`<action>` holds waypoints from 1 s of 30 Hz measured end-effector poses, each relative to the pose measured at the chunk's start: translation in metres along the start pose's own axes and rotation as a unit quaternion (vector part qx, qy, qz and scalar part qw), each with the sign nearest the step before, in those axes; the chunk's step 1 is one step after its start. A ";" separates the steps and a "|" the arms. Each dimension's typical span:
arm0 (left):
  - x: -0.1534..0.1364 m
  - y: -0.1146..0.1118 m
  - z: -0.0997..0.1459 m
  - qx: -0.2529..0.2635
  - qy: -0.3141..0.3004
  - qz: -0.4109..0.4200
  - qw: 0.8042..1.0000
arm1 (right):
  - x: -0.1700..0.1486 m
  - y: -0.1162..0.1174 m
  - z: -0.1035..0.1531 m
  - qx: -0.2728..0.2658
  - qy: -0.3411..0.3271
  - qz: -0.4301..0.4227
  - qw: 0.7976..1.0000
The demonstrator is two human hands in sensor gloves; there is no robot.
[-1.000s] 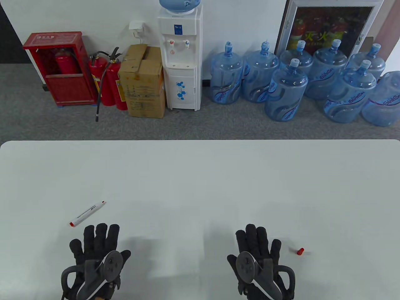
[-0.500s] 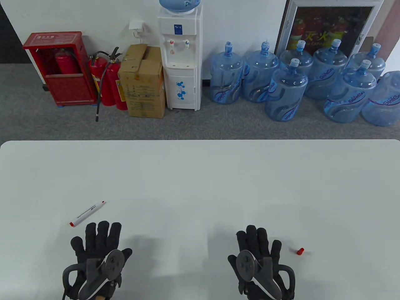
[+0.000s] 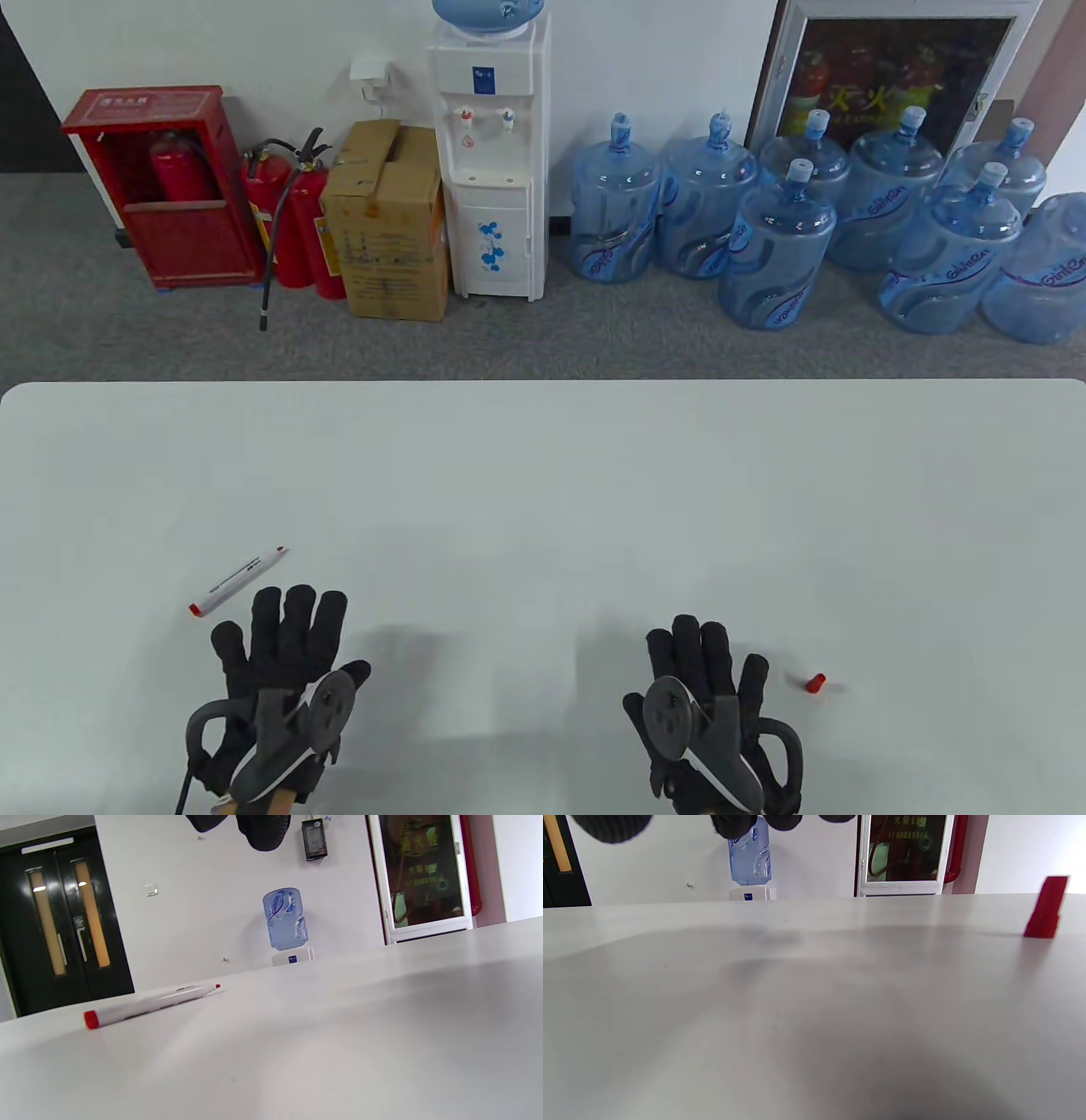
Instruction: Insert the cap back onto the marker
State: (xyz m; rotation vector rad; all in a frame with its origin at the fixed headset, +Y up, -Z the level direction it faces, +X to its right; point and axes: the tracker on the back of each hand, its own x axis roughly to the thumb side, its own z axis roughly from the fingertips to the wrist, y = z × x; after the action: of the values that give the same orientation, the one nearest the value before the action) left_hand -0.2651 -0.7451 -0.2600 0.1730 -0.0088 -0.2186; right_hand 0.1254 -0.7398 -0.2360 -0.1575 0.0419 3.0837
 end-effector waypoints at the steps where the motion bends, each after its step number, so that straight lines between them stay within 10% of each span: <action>1: 0.001 0.001 0.000 0.004 -0.002 -0.004 1.000 | -0.002 -0.001 0.000 -0.003 0.003 -0.002 1.000; 14: -0.002 0.003 0.005 0.005 -0.009 0.001 1.000 | -0.074 -0.031 -0.023 -0.032 0.167 0.055 0.984; 30: -0.012 0.000 0.005 -0.014 0.005 0.017 1.000 | -0.116 -0.012 -0.055 0.109 0.225 0.091 0.964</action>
State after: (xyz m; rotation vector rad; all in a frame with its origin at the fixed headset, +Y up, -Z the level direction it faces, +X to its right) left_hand -0.2774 -0.7435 -0.2545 0.1458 0.0015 -0.1845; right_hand 0.2471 -0.7355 -0.2788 -0.8836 0.4345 3.1138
